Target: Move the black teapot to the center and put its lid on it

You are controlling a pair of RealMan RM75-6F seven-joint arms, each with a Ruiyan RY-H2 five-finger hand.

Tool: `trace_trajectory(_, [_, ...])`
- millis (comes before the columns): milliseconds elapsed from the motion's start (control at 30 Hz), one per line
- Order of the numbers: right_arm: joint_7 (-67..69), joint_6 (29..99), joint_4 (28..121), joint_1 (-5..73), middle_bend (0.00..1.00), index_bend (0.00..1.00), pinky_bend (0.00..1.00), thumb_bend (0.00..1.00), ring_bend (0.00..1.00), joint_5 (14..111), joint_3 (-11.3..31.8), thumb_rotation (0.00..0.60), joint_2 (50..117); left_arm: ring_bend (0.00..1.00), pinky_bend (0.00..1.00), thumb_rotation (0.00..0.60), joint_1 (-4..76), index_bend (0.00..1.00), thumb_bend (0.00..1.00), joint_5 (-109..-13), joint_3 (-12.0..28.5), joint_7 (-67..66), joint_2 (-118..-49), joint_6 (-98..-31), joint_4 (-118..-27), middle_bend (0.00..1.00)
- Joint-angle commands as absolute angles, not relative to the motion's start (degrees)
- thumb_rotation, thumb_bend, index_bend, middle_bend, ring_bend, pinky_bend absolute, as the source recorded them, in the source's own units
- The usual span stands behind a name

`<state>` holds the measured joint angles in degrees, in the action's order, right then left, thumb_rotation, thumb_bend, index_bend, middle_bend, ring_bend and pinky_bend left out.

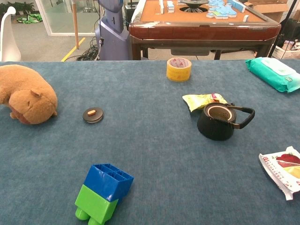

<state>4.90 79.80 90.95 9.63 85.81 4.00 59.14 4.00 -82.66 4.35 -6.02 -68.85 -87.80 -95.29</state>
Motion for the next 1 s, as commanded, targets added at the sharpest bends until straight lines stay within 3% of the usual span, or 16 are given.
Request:
trace_trajectory(33, [5.08,79.7,90.84,9.71,0.22,0.2,0.14,0.2,0.06,85.87,4.02,0.6,59.23,0.04,0.11,0.6,3.86,0.16,0.21,-82.73,4.43,-5.92,-68.86,-88.09,-95.3,0.1])
trace_trajectory(500, [4.67,79.04,91.64,10.67,0.22,0.2,0.14,0.2,0.06,87.15,4.1,0.6,58.7,0.04,0.11,0.6,3.36,0.16,0.21,-83.04,4.45,-5.75,-68.56,-88.86,-95.41,0.1])
trace_trajectory(800, [1.82,73.91,93.9,15.36,0.24,0.2,0.14,0.18,0.06,89.08,4.81,0.6,58.87,0.04,0.11,0.6,3.03,0.16,0.21,-82.98,4.46,-5.5,-68.2,-89.16,-95.66,0.1])
trace_trajectory(900, [0.07,71.49,94.3,17.65,0.26,0.24,0.14,0.13,0.06,88.85,5.63,0.6,59.86,0.04,0.11,0.6,2.87,0.16,0.21,-83.07,4.3,-5.23,-68.07,-89.17,-95.58,0.1])
trace_trajectory(1000, [-1.88,70.29,94.17,19.57,0.27,0.39,0.14,0.12,0.06,88.83,6.53,0.6,61.73,0.04,0.11,0.6,2.51,0.16,0.21,-83.2,4.17,-4.94,-67.98,-89.6,-95.5,0.1])
